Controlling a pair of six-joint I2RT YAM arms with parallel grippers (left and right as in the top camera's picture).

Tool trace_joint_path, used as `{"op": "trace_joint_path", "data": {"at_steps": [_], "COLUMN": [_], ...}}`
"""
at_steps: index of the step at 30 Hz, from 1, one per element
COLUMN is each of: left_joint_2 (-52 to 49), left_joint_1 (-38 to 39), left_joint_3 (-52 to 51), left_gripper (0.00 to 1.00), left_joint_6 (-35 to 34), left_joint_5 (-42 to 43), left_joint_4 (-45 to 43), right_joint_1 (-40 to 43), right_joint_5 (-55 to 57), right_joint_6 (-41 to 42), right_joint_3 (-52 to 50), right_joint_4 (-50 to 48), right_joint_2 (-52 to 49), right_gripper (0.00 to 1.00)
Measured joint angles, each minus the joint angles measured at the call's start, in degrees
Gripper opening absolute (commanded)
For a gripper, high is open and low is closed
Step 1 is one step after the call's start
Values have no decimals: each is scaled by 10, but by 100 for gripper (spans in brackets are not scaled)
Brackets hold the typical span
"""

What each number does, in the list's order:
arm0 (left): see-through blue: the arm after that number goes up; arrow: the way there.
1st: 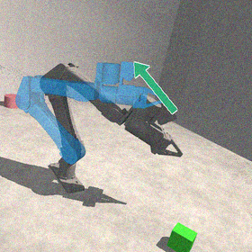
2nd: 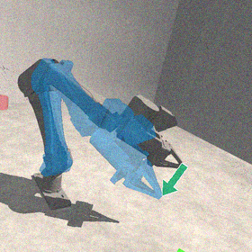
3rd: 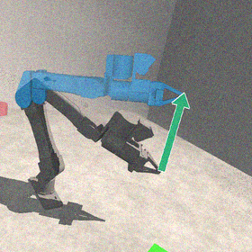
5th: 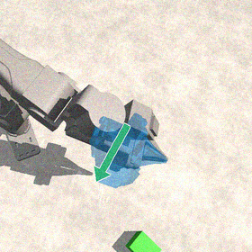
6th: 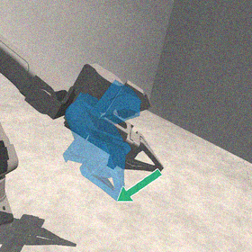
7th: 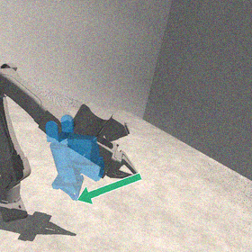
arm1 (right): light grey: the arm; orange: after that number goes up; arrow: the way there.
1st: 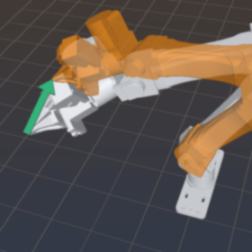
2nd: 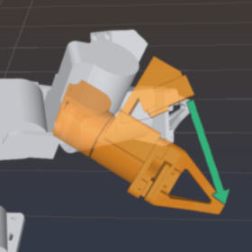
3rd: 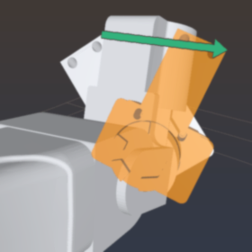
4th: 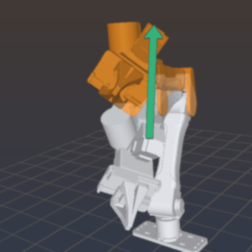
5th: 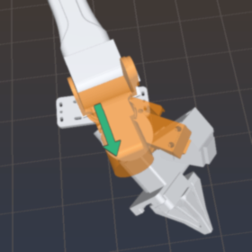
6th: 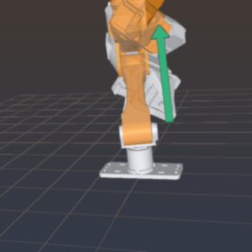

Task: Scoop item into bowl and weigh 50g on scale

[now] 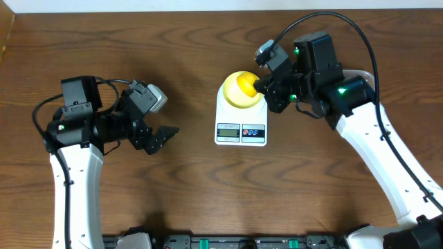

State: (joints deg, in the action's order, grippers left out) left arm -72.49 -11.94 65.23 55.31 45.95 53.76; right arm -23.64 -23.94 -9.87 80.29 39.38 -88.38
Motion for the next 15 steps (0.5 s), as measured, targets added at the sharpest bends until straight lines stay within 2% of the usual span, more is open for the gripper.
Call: {"op": "trace_joint_path", "data": {"at_steps": [15], "left_joint_2": [0], "left_joint_1": [0], "left_joint_3": [0], "left_gripper": [97], "left_joint_6": [0], "left_joint_5": [14], "left_joint_4": [16], "right_joint_1": [0], "right_joint_5": [0], "right_joint_6": [0], "right_joint_3": [0], "right_joint_4": [0], "right_joint_2": [0], "right_gripper": [1]}}
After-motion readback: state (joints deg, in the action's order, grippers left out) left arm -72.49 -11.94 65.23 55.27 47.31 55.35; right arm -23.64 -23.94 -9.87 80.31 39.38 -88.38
